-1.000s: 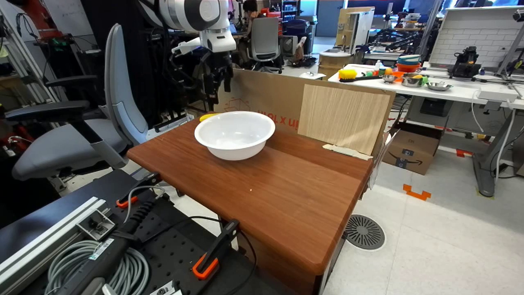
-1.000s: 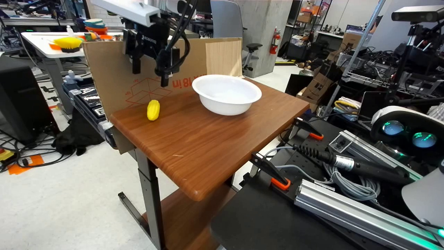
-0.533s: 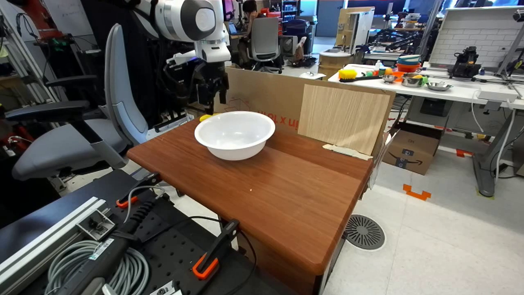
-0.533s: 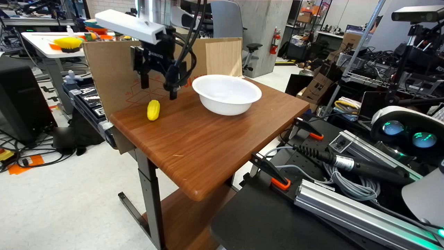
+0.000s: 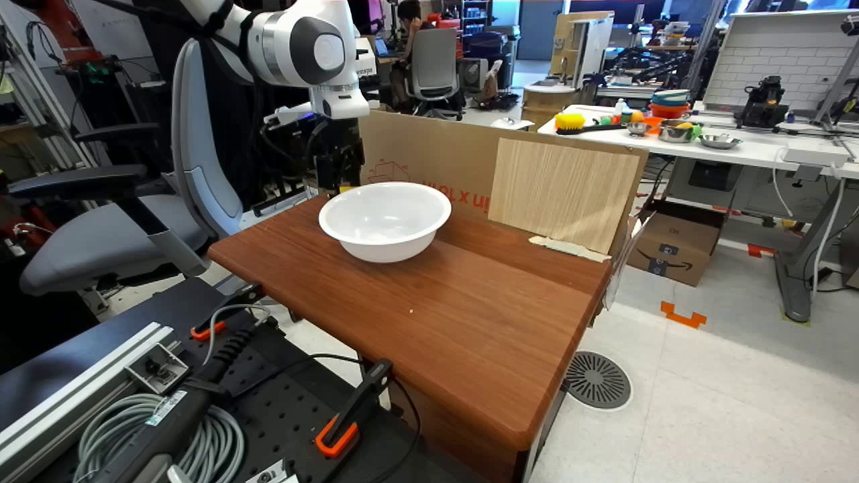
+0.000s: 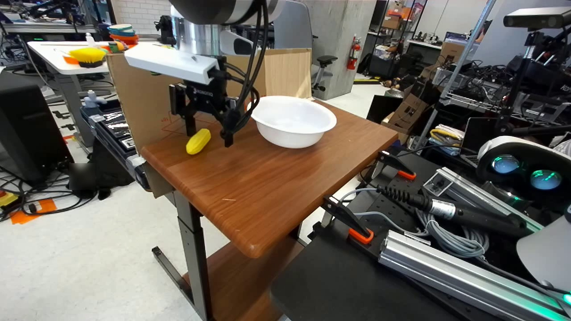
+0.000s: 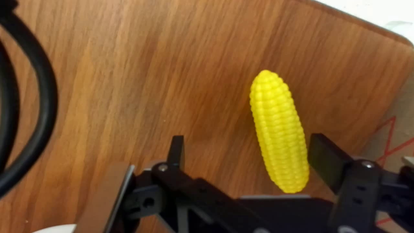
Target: Put the plastic cob in the white bowl
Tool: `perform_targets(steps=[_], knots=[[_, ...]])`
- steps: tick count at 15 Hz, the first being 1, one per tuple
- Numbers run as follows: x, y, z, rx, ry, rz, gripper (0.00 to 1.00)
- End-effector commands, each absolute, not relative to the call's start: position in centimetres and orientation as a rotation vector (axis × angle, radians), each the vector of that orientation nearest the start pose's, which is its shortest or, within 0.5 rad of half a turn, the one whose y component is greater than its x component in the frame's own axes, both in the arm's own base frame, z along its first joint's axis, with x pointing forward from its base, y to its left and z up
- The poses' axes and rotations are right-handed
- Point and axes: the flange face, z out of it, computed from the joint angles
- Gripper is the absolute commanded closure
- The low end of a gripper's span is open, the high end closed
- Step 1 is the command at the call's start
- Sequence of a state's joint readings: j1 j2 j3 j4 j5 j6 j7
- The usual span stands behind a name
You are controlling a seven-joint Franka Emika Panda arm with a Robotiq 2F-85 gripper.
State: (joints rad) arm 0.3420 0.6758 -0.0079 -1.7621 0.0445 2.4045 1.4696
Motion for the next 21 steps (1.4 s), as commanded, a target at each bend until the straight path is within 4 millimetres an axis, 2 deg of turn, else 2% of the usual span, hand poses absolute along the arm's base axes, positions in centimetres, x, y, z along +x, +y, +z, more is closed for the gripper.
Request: perform_targets(steps=[1,2,6,8,9,10,13,15,17,19,21], knots=[[63.1,22.0,17.4,-2.689,1.649,0.071,0.29],[63.2,22.0,17.3,-2.700,1.643,0.054,0.32],[63.1,22.1,18.1,-2.687,1.596,0.057,0.64],[62.6,22.2,19.5,-2.687,1.555,0.049,0.80],[62.1,21.9,21.2,-2.686,1.525,0.037,0.86],[62.0,21.9,21.9,-2.689,1.504,0.030,0.93],[61.5,20.9,26.7,-2.674,1.443,-0.014,0.93],[61.0,19.0,30.1,-2.644,1.433,-0.056,0.93],[60.7,16.3,32.8,-2.603,1.457,-0.086,0.93],[60.2,13.3,34.5,-2.558,1.503,-0.092,0.93],[59.2,9.7,34.7,-2.532,1.567,-0.076,0.93]])
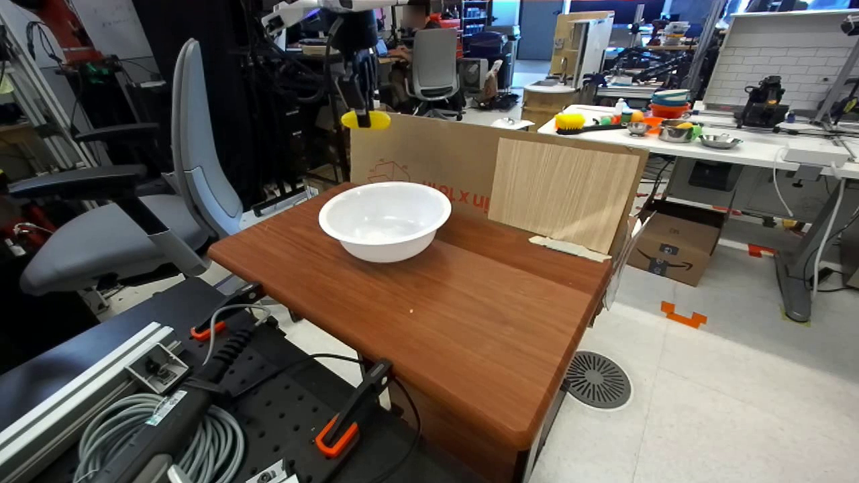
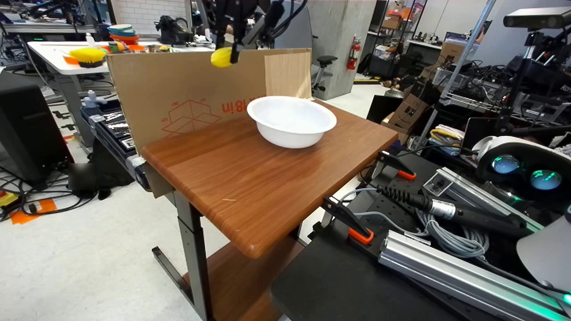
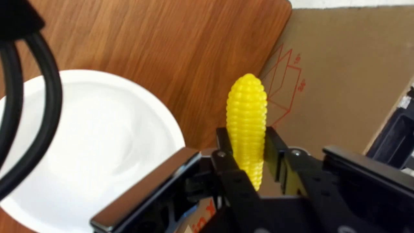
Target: Put the plastic cob in the white bowl
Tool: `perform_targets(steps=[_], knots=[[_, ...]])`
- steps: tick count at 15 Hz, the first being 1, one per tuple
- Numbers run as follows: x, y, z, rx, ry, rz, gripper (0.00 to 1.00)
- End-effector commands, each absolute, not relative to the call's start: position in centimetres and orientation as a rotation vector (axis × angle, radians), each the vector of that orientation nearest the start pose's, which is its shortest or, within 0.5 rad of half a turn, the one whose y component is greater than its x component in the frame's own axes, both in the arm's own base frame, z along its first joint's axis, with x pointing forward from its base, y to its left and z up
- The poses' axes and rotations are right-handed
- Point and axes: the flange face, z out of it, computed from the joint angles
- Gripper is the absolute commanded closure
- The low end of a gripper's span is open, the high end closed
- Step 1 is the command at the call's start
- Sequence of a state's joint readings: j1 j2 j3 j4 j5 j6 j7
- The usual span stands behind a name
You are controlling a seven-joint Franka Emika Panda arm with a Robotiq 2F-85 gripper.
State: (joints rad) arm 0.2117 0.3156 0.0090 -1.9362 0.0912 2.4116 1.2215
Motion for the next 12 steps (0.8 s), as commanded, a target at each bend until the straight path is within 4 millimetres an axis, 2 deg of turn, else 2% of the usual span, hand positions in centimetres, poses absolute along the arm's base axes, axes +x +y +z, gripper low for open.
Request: perform_targets(steps=[1,3,6,8,12], knots=[[59.0,8.1,34.5,-2.517,1.595,-0.070,0.93],[58.8,5.2,33.7,-2.488,1.639,-0.034,0.93],[59.2,3.2,31.7,-2.461,1.689,0.017,0.93],[59.3,3.2,30.1,-2.465,1.707,0.051,0.93],[58.7,5.3,27.2,-2.494,1.697,0.139,0.93]])
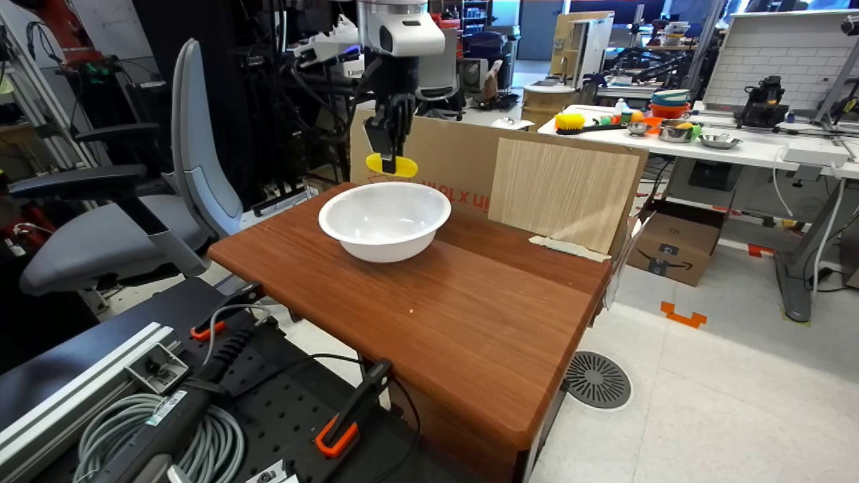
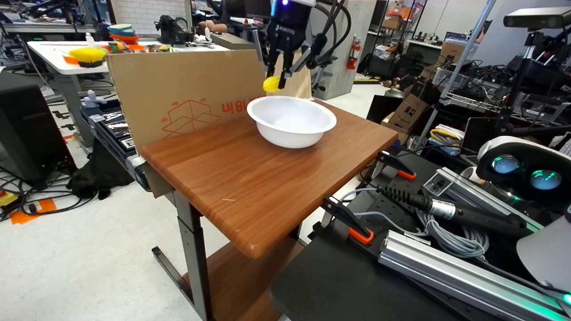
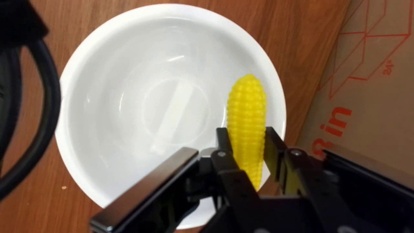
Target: Put the plastic cob in the white bowl
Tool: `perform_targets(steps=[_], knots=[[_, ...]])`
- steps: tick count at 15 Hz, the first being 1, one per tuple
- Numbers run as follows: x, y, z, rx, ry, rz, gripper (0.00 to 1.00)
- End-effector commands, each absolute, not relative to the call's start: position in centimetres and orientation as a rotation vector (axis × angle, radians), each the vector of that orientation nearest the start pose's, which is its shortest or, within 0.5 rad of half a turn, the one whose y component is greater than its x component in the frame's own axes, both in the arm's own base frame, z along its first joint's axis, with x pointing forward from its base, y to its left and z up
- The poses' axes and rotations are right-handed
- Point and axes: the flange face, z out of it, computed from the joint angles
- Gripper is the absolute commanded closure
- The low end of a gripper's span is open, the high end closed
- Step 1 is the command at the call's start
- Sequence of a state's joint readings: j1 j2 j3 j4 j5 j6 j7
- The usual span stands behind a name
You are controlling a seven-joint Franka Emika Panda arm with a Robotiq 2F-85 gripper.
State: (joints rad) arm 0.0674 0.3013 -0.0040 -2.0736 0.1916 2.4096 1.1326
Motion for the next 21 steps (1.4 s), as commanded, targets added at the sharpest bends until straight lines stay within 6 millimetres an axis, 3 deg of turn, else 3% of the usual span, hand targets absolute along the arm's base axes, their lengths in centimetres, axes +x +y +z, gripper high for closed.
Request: perform_targets(steps=[1,5,9,10,11,14,17,19,20,21], knots=[[58.4,5.6,26.4,-2.506,1.699,0.152,0.93],[57.6,5.1,23.6,-2.534,1.739,0.203,0.93],[56.6,3.9,22.1,-2.548,1.788,0.220,0.93],[56.6,3.7,22.0,-2.550,1.798,0.220,0.45],[56.5,3.6,22.0,-2.555,1.797,0.219,0.43],[56.1,3.9,22.7,-2.559,1.772,0.198,0.23],[55.0,4.5,25.3,-2.557,1.717,0.159,0.02],[53.4,4.7,28.1,-2.569,1.639,0.102,0.00],[55.8,4.4,25.1,-2.560,1.706,0.163,0.00],[55.5,4.4,26.0,-2.559,1.696,0.150,0.00]])
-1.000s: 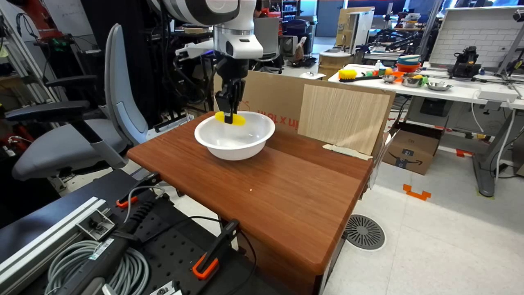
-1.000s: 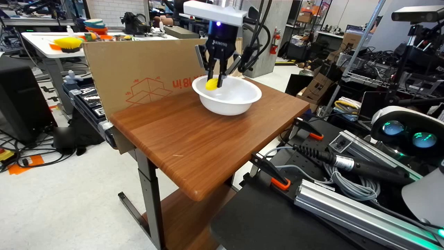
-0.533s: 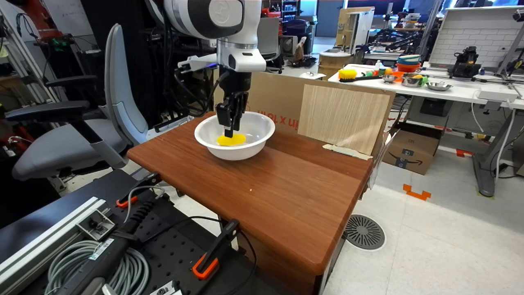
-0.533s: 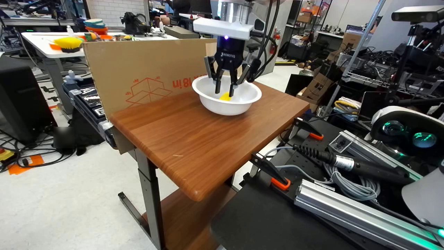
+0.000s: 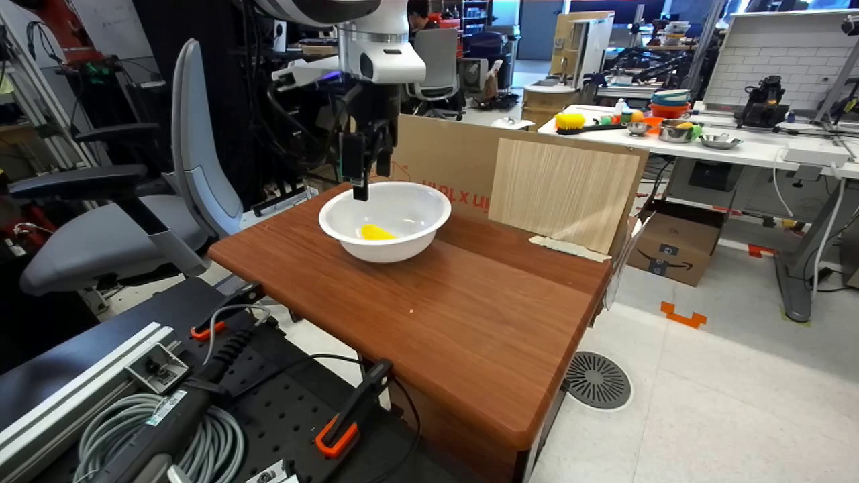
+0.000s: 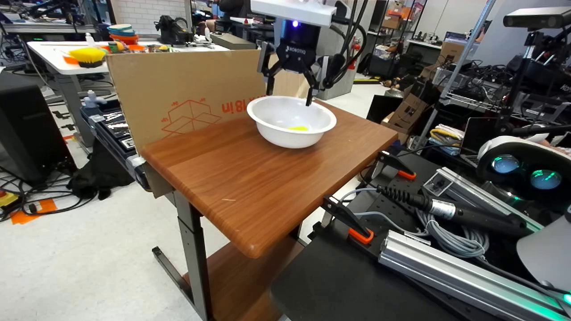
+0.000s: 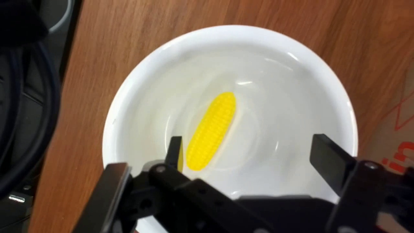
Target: Put the plastic cob in the white bowl
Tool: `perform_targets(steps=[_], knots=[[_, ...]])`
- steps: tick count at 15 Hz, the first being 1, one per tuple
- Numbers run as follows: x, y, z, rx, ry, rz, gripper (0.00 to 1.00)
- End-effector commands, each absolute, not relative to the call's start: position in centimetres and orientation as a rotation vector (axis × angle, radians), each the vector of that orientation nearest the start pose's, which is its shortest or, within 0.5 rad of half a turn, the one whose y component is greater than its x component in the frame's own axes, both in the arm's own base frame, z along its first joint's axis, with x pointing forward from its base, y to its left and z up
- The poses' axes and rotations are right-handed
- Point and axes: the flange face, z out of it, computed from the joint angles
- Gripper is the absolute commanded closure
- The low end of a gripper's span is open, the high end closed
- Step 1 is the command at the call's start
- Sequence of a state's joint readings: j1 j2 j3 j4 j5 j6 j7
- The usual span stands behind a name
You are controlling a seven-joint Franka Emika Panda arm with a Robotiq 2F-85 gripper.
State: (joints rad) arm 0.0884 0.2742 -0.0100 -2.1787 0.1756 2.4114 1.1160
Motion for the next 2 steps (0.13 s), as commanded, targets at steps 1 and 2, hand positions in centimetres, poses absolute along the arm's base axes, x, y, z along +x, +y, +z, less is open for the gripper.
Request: perform_targets(steps=[1,2], knots=[[55.44,4.43,26.28,-2.557,1.695,0.147,0.00],[55.41,4.38,25.97,-2.559,1.698,0.153,0.00]])
